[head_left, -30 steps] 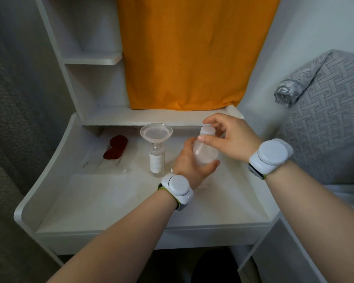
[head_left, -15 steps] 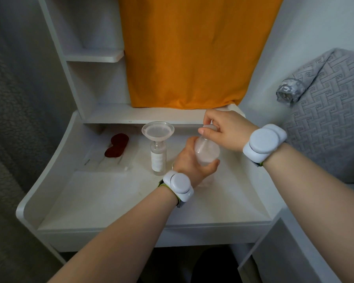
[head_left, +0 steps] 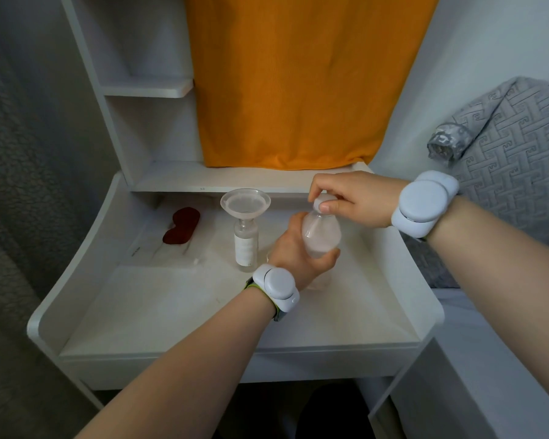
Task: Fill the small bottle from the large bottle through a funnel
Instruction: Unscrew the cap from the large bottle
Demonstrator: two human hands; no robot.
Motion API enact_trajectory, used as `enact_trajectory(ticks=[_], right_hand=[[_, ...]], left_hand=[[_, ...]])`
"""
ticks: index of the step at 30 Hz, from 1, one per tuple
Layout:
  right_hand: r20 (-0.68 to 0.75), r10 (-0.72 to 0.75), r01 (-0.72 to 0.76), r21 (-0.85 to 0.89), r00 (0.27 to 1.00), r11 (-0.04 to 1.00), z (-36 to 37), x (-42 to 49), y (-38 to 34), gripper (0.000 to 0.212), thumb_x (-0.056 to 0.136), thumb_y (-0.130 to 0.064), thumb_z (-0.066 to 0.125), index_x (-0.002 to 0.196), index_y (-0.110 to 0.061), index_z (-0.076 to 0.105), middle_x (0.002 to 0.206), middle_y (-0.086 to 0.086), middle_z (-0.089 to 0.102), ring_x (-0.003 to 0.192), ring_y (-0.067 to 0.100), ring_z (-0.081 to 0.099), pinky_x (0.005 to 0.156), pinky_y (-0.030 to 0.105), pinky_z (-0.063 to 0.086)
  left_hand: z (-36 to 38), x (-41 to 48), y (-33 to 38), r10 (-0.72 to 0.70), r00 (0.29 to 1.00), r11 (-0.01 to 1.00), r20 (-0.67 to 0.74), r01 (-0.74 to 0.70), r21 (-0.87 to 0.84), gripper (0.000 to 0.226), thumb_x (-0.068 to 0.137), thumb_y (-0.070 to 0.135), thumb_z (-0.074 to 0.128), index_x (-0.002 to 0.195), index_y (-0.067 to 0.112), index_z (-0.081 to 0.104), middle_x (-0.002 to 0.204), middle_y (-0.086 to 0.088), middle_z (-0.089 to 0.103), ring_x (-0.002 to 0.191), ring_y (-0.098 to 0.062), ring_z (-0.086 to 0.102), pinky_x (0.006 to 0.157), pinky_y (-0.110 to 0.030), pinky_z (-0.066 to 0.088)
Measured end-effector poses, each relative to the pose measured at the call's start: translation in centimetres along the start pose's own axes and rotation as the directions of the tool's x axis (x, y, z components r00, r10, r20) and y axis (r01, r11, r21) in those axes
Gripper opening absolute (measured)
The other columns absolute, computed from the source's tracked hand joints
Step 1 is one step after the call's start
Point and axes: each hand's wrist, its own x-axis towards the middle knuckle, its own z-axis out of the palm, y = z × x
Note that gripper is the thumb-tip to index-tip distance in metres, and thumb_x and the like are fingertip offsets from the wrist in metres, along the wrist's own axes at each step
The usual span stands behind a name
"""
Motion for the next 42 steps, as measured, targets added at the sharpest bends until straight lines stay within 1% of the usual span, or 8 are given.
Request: enact_trajectory(ticks=[5, 11, 16, 21, 28, 31, 35, 42], right_hand=[[0.096, 0.009, -0.002, -0.081, 0.995, 0.997, -1.0, 0.2, -0.7, 0.023, 0.093, -0.025, 0.047, 0.115, -0.026, 0.054, 0.073, -0.009, 0.046, 0.081, 0.020, 0.049, 0.077, 0.037, 0.041], [0.131, -0.001, 0.011, -0.076, 0.991, 0.997, -1.7, -0.1, -0.9, 0.023, 0.092, -0.019, 0.048, 0.104, -0.036, 0.059, 0.089, 0.002, 0.057, 0.087, 0.022, 0.052, 0.088, 0.047, 0.042], [0.103, 0.027, -0.041, 0.134, 0.994, 0.990, -1.8, -0.3, -0.6, 0.038, 0.086, -0.029, 0.060, 0.122, -0.033, 0.051, 0.115, -0.005, 0.057, 0.104, 0.013, 0.055, 0.093, 0.035, 0.047], [-0.069, 0.131, -0.130, 0.019, 0.989, 0.991, -0.9, 0.3, -0.7, 0.032, 0.084, -0.043, 0.058, 0.104, -0.018, 0.064, 0.079, -0.003, 0.059, 0.076, 0.016, 0.054, 0.072, 0.034, 0.044], [0.002, 0.051, -0.051, 0.038, 0.999, 0.998, -1.3, -0.2, -0.7, 0.035, 0.089, -0.019, 0.057, 0.123, -0.024, 0.058, 0.108, -0.001, 0.057, 0.099, 0.019, 0.056, 0.091, 0.037, 0.045], [-0.002, 0.068, -0.067, 0.169, 0.998, 0.983, -1.0, -0.4, -0.5, 0.051, 0.086, -0.028, 0.061, 0.134, -0.028, 0.046, 0.121, -0.003, 0.056, 0.109, 0.014, 0.054, 0.095, 0.033, 0.045], [-0.157, 0.132, -0.125, 0.059, 0.979, 0.990, 0.1, 0.0, -0.2, 0.047, 0.081, -0.049, 0.060, 0.119, -0.022, 0.057, 0.100, 0.000, 0.055, 0.090, 0.017, 0.053, 0.081, 0.033, 0.044], [-0.234, 0.061, -0.043, 0.082, 0.970, 0.996, 0.8, -0.3, -0.4, 0.030, 0.088, -0.026, 0.058, 0.116, -0.019, 0.063, 0.095, -0.003, 0.051, 0.085, 0.014, 0.049, 0.075, 0.024, 0.032]], left_hand=[[0.0, -0.1, 0.1, 0.003, 1.000, 1.000, -0.007, -0.003, 0.009, 0.070, 0.070, 0.045, 0.072, 0.126, 0.029, 0.033, 0.099, 0.010, 0.056, 0.090, -0.017, 0.058, 0.075, -0.024, 0.042], [-0.1, -0.2, 0.1, -0.006, 1.000, 1.000, -0.004, 0.006, 0.014, 0.070, 0.070, 0.044, 0.072, 0.126, 0.030, 0.033, 0.099, 0.008, 0.057, 0.094, -0.023, 0.061, 0.078, -0.029, 0.047], [-0.2, -0.2, 0.2, -0.005, 1.000, 1.000, -0.011, 0.005, 0.010, 0.069, 0.070, 0.044, 0.073, 0.125, 0.029, 0.034, 0.101, 0.009, 0.057, 0.097, -0.024, 0.060, 0.081, -0.030, 0.048], [-0.1, -0.2, 0.1, -0.008, 1.000, 1.000, 0.004, 0.008, 0.003, 0.070, 0.071, 0.044, 0.072, 0.126, 0.029, 0.032, 0.102, 0.008, 0.058, 0.096, -0.023, 0.060, 0.081, -0.032, 0.049], [0.0, -0.1, -0.1, 0.005, 1.000, 1.000, -0.010, -0.005, 0.005, 0.069, 0.070, 0.045, 0.073, 0.125, 0.028, 0.034, 0.100, 0.009, 0.057, 0.091, -0.020, 0.059, 0.075, -0.027, 0.044], [0.1, -0.1, -0.1, 0.009, 1.000, 1.000, -0.011, -0.009, 0.001, 0.069, 0.070, 0.044, 0.073, 0.125, 0.027, 0.034, 0.099, 0.010, 0.055, 0.091, -0.019, 0.058, 0.075, -0.025, 0.042], [0.1, -0.1, -0.2, -0.016, 1.000, 1.000, -0.001, 0.016, 0.018, 0.073, 0.070, 0.047, 0.072, 0.127, 0.032, 0.030, 0.100, 0.011, 0.055, 0.095, -0.021, 0.060, 0.078, -0.027, 0.044], [0.3, 0.0, -0.4, -0.001, 1.000, 0.999, -0.008, 0.001, 0.034, 0.071, 0.070, 0.046, 0.072, 0.125, 0.029, 0.031, 0.098, 0.010, 0.056, 0.092, -0.022, 0.061, 0.074, -0.027, 0.044]])
